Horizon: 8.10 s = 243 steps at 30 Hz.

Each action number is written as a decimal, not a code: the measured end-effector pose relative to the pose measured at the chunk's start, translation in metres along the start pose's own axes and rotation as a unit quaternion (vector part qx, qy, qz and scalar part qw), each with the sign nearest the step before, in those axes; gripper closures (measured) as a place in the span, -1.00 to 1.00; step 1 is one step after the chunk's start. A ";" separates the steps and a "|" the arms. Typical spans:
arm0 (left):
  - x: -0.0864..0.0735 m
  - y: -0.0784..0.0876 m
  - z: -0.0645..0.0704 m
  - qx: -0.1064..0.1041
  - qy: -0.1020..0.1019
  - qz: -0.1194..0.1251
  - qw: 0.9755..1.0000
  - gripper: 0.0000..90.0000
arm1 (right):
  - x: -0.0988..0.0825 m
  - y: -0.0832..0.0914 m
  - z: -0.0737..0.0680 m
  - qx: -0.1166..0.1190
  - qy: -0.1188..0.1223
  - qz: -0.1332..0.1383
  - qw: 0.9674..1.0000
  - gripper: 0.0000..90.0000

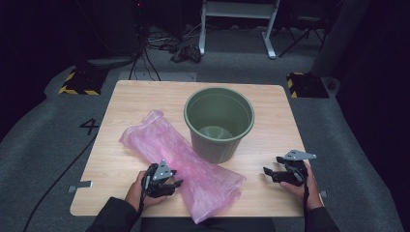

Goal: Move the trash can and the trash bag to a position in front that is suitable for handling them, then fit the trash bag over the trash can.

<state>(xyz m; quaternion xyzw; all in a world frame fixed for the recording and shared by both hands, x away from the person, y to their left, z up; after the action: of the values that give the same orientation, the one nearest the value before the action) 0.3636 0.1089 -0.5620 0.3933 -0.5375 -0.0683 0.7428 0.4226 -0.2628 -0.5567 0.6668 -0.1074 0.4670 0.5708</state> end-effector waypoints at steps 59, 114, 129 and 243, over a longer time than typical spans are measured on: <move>0.002 0.085 -0.053 0.118 0.050 0.122 0.984 0.99 | 0.005 -0.014 -0.003 -0.005 0.019 -0.012 1.000 -0.56; 0.049 0.190 -0.037 0.136 0.019 0.285 0.949 1.00 | 0.003 -0.012 -0.003 -0.007 0.015 -0.010 1.000 -0.56; 0.086 0.213 -0.041 0.141 0.009 0.316 0.938 1.00 | 0.003 -0.012 -0.003 -0.007 0.015 -0.010 1.000 -0.55; 0.215 0.093 -0.065 0.279 0.017 0.147 0.949 1.00 | 0.213 0.096 -0.196 0.122 0.194 0.191 0.954 -0.16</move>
<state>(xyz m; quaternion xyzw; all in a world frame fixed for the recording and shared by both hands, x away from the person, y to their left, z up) 0.4777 0.0926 -0.3482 0.5027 -0.5741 0.2012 0.6142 0.3748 -0.0418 -0.3520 0.5947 -0.0621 0.6976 0.3948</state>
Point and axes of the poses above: each handheld gripper's, and its own axes: y roughly backward along the jaws, x roughly out of its top, z roughly to its right, the point moved 9 cm from there along -y, roughly forward along the jaws, and after that the axes turned 10 degrees about -x, right-handed, at the moved point
